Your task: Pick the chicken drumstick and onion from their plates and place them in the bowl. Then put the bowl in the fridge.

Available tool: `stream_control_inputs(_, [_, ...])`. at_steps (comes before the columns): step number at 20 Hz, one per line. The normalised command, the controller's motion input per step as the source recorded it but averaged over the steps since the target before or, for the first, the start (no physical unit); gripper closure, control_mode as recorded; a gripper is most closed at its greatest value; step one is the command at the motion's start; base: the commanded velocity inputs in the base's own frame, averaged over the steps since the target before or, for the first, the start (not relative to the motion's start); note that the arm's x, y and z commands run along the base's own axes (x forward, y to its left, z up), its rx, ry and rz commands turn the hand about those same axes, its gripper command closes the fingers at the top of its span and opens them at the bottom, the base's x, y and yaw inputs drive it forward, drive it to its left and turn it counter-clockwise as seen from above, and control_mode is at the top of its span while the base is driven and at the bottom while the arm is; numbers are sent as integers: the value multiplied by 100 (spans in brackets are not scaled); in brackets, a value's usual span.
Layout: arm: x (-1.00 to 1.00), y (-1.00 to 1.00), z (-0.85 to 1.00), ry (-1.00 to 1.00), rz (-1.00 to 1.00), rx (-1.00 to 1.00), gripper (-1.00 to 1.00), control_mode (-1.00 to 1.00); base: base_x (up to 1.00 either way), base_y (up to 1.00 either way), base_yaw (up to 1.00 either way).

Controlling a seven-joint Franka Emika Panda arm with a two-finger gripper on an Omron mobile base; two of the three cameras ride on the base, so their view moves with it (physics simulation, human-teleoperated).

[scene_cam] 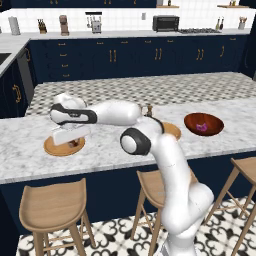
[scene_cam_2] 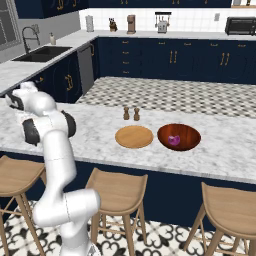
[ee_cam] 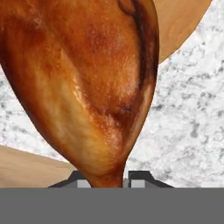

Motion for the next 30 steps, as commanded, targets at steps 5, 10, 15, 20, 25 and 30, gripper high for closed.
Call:
stream_control_inputs(5, [-88, -73, 58, -16, 0, 7, 100, -100, 0, 0, 0])
stream_control_inputs(10, [-55, -90, 61, -18, -1, 2, 100, -100, 0, 0, 0])
stream_control_inputs(15, [-13, -79, 66, -4, -10, 0, 100, -100, 0, 0, 0])
stream_control_inputs(20, [0, -96, 45, 0, -22, 0, 100, -100, 0, 0, 0])
stream_control_inputs(25, [-6, -100, 5, 4, -25, 0, 100, -100, 0, 0, 0])
stream_control_inputs(30, [-4, -100, 12, 3, -21, 0, 100, -100, 0, 0, 0])
